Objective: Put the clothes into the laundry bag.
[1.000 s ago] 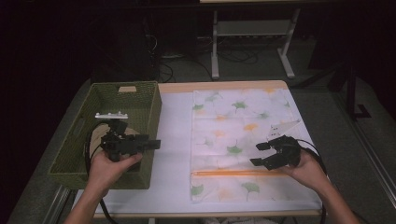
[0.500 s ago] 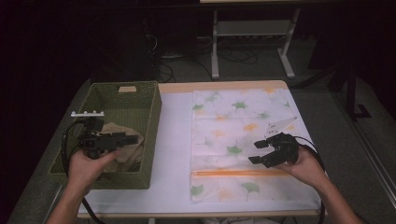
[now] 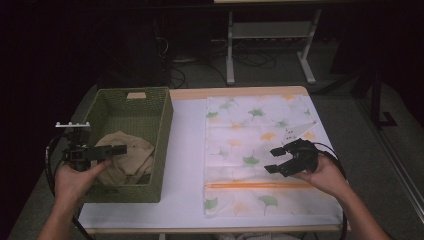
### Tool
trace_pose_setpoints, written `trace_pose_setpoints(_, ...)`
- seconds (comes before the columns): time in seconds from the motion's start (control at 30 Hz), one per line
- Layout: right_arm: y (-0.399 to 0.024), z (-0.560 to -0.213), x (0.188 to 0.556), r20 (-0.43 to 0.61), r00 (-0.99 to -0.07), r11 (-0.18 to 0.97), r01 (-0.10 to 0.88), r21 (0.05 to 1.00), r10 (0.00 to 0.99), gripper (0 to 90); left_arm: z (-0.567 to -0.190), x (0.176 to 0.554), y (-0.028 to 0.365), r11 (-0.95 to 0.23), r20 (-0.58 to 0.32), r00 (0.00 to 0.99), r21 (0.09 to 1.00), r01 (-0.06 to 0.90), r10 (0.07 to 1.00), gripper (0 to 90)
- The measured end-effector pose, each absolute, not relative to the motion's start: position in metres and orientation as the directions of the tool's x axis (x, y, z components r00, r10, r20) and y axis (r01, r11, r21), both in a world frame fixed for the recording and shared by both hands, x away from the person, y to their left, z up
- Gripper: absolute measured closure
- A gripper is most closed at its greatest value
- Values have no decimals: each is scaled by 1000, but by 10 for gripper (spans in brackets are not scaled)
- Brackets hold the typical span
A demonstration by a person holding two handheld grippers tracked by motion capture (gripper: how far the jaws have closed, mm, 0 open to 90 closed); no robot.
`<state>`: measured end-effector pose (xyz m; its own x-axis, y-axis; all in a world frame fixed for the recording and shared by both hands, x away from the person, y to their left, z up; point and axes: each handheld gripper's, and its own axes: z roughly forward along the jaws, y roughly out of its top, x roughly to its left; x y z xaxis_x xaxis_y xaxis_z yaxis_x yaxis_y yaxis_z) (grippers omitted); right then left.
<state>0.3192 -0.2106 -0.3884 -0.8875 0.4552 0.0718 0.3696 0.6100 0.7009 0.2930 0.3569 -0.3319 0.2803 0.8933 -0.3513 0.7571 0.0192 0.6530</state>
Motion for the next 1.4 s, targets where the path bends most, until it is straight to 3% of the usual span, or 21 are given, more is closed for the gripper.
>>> trace_pose_setpoints(0.73,-213,-382,320,83,-887,601,373,707,454,332,-354,317,370,110,-299,54,505,856,953,203)
trace_pose_setpoints(1.07,-216,-381,320,84,-885,602,378,703,458,331,-365,336,354,69,-268,54,427,901,962,182)
trace_pose_setpoints(1.2,-214,-382,319,75,-889,611,370,700,451,331,-367,342,351,60,-228,32,386,921,973,243)
trace_pose_setpoints(1.33,-211,-383,318,68,-892,621,363,695,446,331,-371,344,349,53,-215,25,350,935,976,486)
trace_pose_setpoints(1.37,-211,-383,318,65,-894,623,360,695,444,332,-372,344,349,45,-221,32,337,941,975,486)
trace_pose_setpoints(1.4,-213,-383,317,58,-895,627,354,695,442,332,-373,345,349,37,-231,41,324,945,972,577)
